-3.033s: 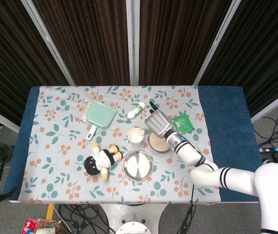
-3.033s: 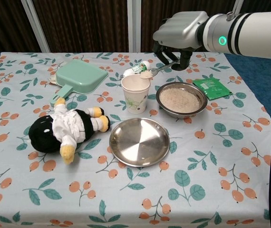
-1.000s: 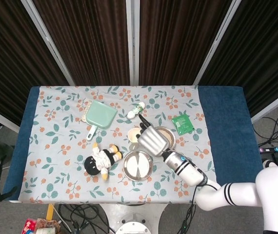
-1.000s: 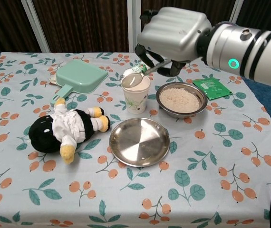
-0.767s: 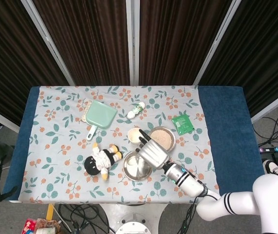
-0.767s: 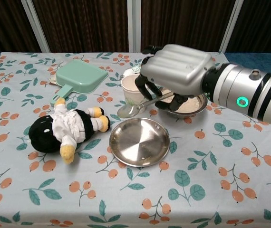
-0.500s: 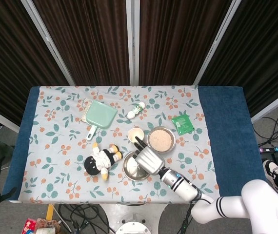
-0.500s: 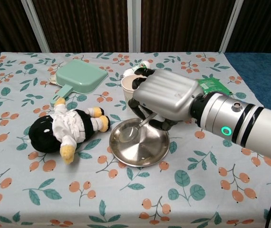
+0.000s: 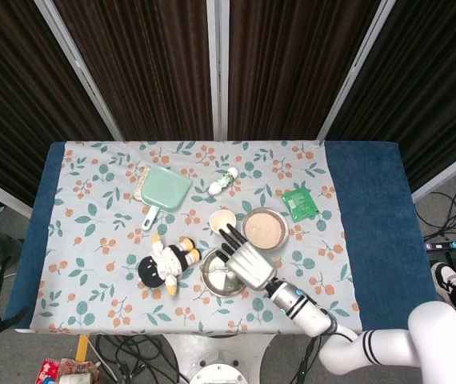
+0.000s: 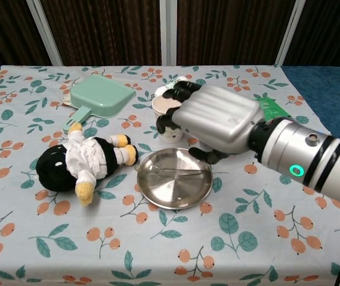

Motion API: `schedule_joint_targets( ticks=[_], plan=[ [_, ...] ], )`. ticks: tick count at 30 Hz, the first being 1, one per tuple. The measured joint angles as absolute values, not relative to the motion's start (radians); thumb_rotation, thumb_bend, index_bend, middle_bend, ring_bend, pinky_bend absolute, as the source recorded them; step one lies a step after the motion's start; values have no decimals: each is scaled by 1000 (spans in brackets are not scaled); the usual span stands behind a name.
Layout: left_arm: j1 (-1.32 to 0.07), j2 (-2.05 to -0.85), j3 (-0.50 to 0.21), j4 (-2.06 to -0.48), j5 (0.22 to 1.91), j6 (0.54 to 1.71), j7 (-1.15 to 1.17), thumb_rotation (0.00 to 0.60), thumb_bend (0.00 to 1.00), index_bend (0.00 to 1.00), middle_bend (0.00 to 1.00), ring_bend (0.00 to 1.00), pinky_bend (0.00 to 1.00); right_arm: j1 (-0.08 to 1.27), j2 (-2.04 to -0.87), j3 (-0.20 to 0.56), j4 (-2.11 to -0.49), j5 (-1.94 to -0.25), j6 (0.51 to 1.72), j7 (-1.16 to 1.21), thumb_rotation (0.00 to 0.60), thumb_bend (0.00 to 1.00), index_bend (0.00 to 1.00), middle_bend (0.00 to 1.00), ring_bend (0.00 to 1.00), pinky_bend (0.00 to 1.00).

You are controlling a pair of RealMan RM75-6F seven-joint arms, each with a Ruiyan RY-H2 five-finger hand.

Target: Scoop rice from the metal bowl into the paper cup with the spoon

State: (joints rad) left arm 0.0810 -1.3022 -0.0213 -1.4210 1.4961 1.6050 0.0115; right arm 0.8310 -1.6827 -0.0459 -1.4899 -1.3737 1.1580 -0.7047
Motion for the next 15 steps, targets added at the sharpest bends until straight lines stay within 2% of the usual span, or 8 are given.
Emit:
schedule_joint_targets(
  ticks=[3, 10, 15],
  plan=[
    [73, -1301, -23, -1417, 1497, 1595, 8, 600, 109, 146, 126, 60, 68, 772, -1591, -51, -1547, -1393, 1252, -672, 600, 329, 257, 276, 54, 0],
    [52, -1304, -30, -1429, 1500, 1576, 25, 600, 108, 146, 126, 60, 68, 531, -1293, -101, -1647, -1379, 1466, -498, 600, 327, 10, 38, 0, 0],
    [43, -1302, -32, -1456, 1504, 1573, 51, 600, 108, 145, 126, 60, 68, 370, -1199, -146, -1664, -1365, 1565, -302, 600, 327, 0, 0, 0, 0]
  ],
)
